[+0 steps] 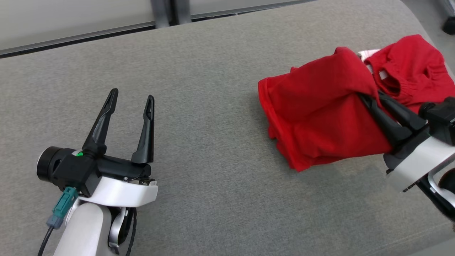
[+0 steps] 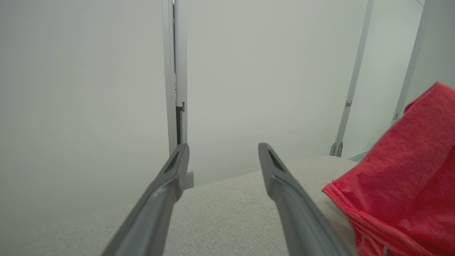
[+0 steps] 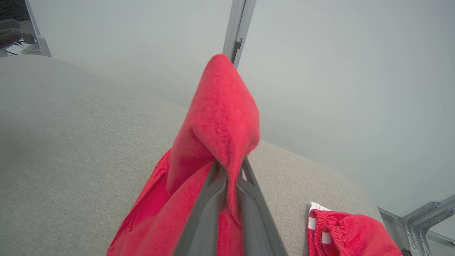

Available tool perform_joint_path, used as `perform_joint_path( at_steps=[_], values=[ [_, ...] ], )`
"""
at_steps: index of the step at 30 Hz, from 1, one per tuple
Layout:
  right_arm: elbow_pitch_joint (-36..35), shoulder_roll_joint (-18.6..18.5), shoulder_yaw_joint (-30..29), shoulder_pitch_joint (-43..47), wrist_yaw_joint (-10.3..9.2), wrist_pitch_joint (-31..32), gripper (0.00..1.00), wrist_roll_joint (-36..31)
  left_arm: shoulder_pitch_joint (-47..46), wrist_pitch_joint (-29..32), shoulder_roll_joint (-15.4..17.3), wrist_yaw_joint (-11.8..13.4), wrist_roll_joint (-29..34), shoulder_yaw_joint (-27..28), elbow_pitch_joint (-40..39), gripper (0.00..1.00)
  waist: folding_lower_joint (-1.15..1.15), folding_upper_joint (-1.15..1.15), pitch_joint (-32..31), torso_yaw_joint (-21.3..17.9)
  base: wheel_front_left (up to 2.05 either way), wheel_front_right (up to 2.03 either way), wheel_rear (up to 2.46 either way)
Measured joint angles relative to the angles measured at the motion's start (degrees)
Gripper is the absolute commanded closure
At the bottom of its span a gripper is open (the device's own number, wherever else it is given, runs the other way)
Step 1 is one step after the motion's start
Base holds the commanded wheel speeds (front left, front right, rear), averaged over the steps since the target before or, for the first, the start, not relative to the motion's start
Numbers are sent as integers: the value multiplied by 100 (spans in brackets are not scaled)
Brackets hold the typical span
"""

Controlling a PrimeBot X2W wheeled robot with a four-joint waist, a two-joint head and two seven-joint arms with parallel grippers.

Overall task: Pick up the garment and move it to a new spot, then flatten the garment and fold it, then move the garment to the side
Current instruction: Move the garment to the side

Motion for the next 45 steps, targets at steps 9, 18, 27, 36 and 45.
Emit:
perform_joint_path(
  at_steps=[9, 18, 27, 36, 45],
  values=[
    [727, -705, 115, -788, 1, -333, 100, 247, -530, 137, 79, -134, 146, -243, -154, 0, 0, 0, 588, -461, 0, 0, 0],
    [1968, -1786, 75, -1468, 1, -1111, 100, 443, -1065, 334, 214, -277, 311, -509, -442, 0, 0, 0, 1453, -469, 0, 0, 0],
    [3832, -1756, -683, -2136, 1, -1793, 100, 55, -1636, 539, 269, -417, 487, -970, -768, 0, 0, 0, 2277, -293, 0, 0, 0],
    [5317, -1078, -1499, -2564, 0, -2061, 0, -171, -1957, 515, 222, -476, 505, -1298, -759, 0, 0, 0, 2647, -17, 0, 0, 0],
    [5621, -196, -2009, -2102, 0, -2671, 0, 223, -1700, 383, 291, -421, 415, -1285, -475, 0, 0, 0, 2189, -83, 0, 0, 0]
  ],
)
